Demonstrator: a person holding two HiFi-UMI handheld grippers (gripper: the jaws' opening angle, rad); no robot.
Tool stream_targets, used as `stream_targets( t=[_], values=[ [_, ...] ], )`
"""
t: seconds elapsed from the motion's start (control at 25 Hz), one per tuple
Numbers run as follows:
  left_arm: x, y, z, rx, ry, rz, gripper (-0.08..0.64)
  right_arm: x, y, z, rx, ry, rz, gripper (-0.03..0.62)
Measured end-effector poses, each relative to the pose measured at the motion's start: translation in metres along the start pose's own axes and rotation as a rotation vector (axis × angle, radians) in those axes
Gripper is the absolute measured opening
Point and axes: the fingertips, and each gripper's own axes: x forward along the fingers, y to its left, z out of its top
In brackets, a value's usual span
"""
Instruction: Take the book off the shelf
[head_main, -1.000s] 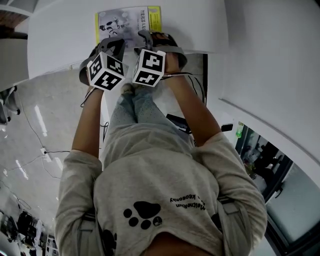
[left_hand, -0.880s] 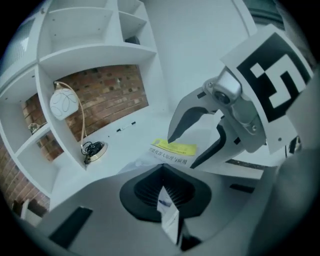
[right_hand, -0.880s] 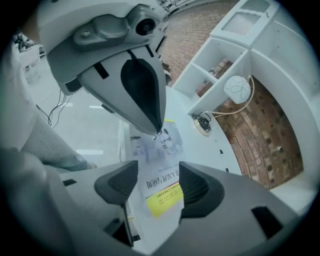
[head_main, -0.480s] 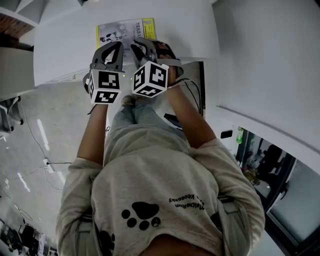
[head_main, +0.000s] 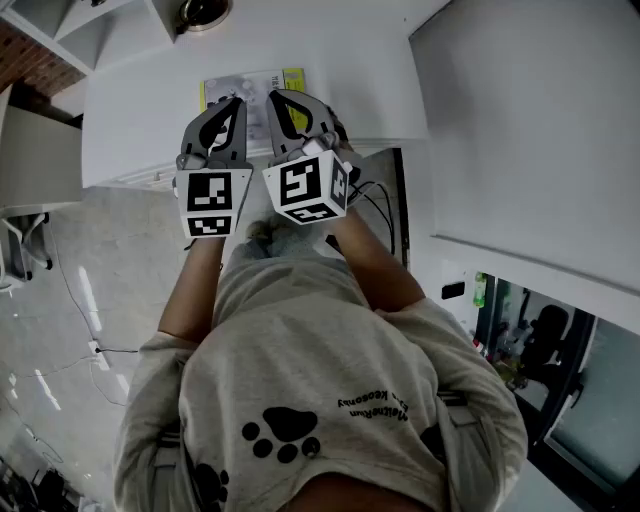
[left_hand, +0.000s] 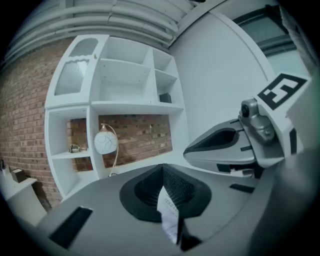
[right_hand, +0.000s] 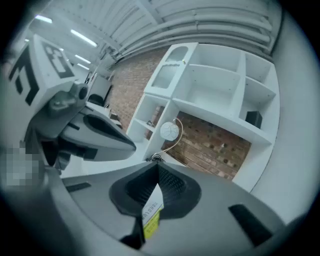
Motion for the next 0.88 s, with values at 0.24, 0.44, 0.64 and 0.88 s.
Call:
stream_targets(
  t=[0.24, 0.44, 0.64, 0.88],
  values=[
    [-0.026, 0.003, 0.036, -0.017, -0.091, 0.059, 0.009, -0.029, -0.021, 0.029, 0.347, -0.126, -0.016, 0.015],
    [-0.047, -0.004, 0.056, -0.003, -0.130, 0.082, 0.009, -0.055, -0.028, 0.047, 0.384, -0.198, -0.054, 0.015],
    [-0.062, -0.010, 0.066, -0.025, -0.146, 0.080, 0.009, -0.080, -0.029, 0.057, 0.387, -0.237, -0.072, 0.015],
    [-0.080, -0.019, 0.059, -0.030, -0.127, 0.099, 0.009, -0.100, -0.021, 0.046, 0.365, -0.233, -0.061, 0.015]
  ],
)
